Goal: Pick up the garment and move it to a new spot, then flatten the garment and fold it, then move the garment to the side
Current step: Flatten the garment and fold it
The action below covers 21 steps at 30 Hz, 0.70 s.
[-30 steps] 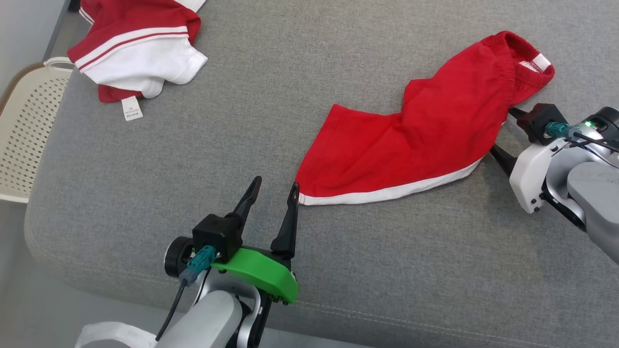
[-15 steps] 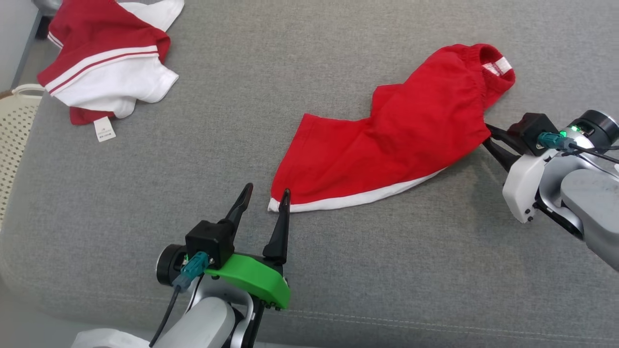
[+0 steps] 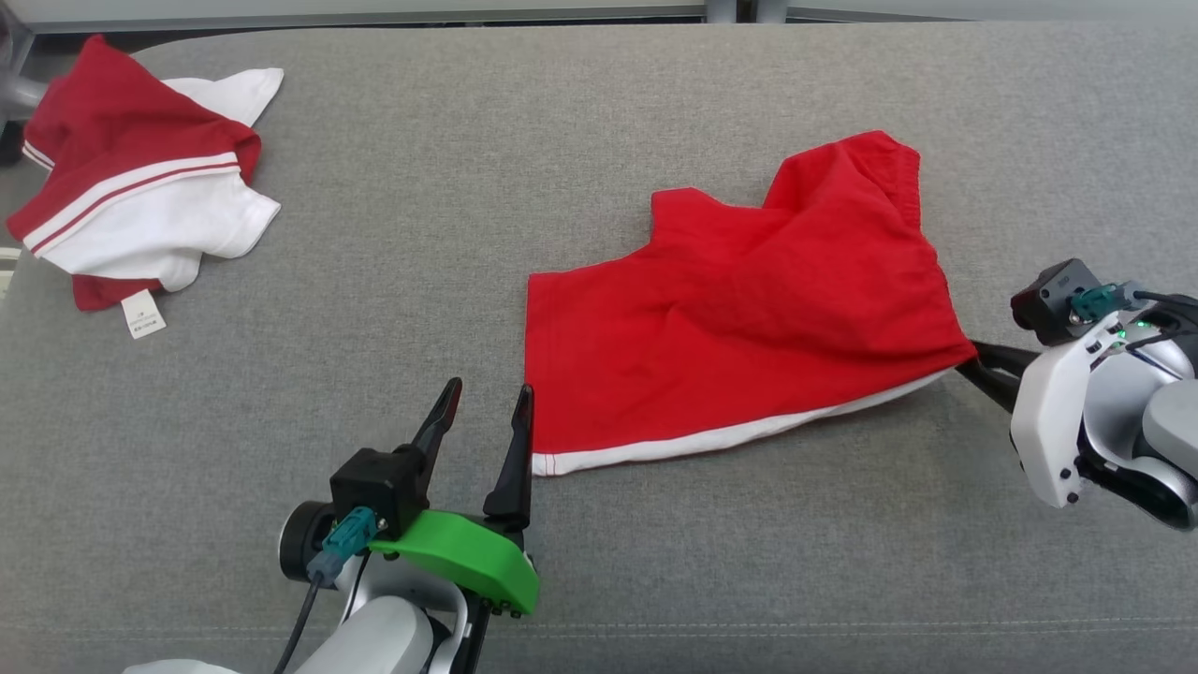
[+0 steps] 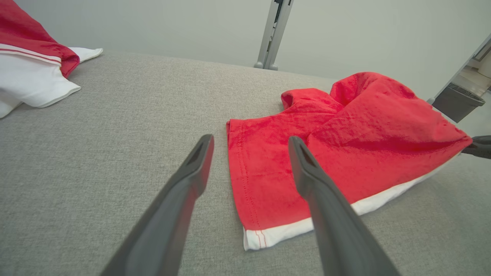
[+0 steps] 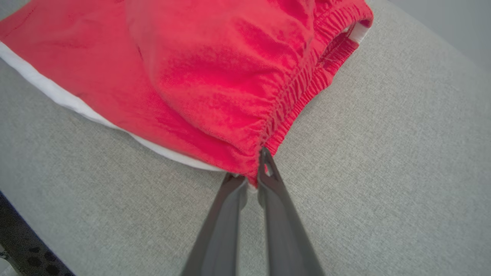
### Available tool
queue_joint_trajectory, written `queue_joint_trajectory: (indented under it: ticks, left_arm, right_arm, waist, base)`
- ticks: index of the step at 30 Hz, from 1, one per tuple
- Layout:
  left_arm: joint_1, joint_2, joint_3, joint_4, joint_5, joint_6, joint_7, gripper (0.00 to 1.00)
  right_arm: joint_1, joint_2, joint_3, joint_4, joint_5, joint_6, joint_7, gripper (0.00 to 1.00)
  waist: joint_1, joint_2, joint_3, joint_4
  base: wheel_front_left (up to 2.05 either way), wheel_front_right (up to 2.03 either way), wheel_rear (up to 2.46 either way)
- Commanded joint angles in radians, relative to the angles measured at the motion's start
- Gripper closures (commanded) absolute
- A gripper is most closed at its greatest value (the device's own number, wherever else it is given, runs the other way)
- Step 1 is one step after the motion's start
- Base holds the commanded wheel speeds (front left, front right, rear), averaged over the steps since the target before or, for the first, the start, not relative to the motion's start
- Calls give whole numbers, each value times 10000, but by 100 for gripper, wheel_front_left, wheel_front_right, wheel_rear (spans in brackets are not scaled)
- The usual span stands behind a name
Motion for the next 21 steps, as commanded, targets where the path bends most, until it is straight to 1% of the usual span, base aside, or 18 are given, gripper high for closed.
queue_joint_trajectory:
  ticks: [1,4,7,11,16,17,19,20,21]
  left_arm:
    - [112,123,52,-26,-21,33,-50,0]
    - [60,151,84,-69,-22,65,-54,0]
    - [-61,174,93,-108,12,67,-59,0]
    - [-145,214,100,-80,24,68,-53,0]
    - [-197,239,67,-30,36,61,-13,0]
    - [-203,257,61,-13,48,67,-4,0]
    - [-211,301,52,14,80,92,8,0]
    - [-197,326,55,17,95,90,6,0]
    - [-176,359,48,10,110,87,4,0]
  right_arm:
    - [244,-196,6,-313,233,-14,387,100]
    - [476,-378,6,-479,573,-14,886,100]
    - [526,-466,2,-244,759,-14,869,100]
    - [620,-274,-12,271,1078,-14,637,100]
    - [687,-68,-8,701,1153,-14,454,100]
    - [704,3,-12,799,1198,-14,346,92]
    - [751,158,-19,998,1244,-14,171,36]
    - [761,209,-17,1052,1237,-14,67,0]
    - [763,233,-16,1095,1217,-14,-27,0]
  waist:
    - [0,-1,-98,-178]
    - [0,-1,3,-220]
    - [0,-1,147,-205]
    - [0,-1,260,-190]
    - [0,-1,305,-184]
    - [0,-1,301,-199]
    - [0,-1,266,-254]
    - [0,-1,233,-296]
    - [0,-1,198,-348]
  base:
    - [0,0,0]
    - [0,0,0]
    - [0,0,0]
    - [0,0,0]
    - [0,0,0]
    - [0,0,0]
    - [0,0,0]
    - [0,0,0]
    - [0,0,0]
